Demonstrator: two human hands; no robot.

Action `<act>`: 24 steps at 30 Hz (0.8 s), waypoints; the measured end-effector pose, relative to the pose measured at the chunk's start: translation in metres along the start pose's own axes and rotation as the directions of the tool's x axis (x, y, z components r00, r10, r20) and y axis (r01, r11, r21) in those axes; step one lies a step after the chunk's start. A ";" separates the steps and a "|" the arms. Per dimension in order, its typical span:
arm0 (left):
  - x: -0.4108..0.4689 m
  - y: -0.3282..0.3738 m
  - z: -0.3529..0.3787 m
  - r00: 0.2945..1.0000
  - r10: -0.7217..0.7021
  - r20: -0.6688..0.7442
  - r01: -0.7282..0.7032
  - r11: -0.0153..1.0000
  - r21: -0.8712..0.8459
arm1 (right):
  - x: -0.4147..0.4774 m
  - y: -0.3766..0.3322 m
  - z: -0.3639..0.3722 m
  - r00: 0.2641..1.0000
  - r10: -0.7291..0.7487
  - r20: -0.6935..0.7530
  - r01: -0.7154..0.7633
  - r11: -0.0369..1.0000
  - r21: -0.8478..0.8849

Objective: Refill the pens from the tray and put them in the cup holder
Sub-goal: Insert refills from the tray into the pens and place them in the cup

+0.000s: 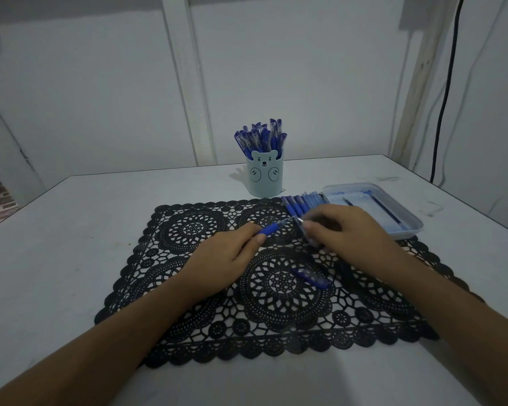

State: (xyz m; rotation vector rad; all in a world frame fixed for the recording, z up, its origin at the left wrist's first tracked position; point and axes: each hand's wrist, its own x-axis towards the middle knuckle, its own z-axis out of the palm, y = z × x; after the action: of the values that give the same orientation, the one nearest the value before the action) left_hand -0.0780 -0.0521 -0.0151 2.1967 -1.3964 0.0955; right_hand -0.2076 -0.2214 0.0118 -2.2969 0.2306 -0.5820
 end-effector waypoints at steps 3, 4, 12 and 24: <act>0.000 0.001 0.000 1.000 0.004 -0.001 -0.004 1.000 0.005 | -0.002 -0.008 0.006 0.996 0.062 -0.070 -0.024 0.893 0.449; 0.000 0.001 0.000 1.000 0.003 0.000 -0.003 1.000 0.007 | -0.002 -0.009 0.008 0.993 0.082 -0.081 -0.026 0.844 0.536; 0.001 0.001 0.001 1.000 0.009 -0.003 -0.009 1.000 0.011 | -0.002 -0.010 0.021 0.988 0.121 -0.094 -0.036 0.782 0.623; 0.001 0.001 0.001 0.999 0.023 -0.049 -0.026 0.998 -0.057 | 0.001 -0.008 0.034 0.975 0.222 -0.019 -0.123 0.606 0.786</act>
State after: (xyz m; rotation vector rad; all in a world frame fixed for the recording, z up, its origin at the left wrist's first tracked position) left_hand -0.0786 -0.0531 -0.0151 2.1169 -1.3825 0.1146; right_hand -0.1909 -0.1954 -0.0034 -1.3587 0.1967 -0.5651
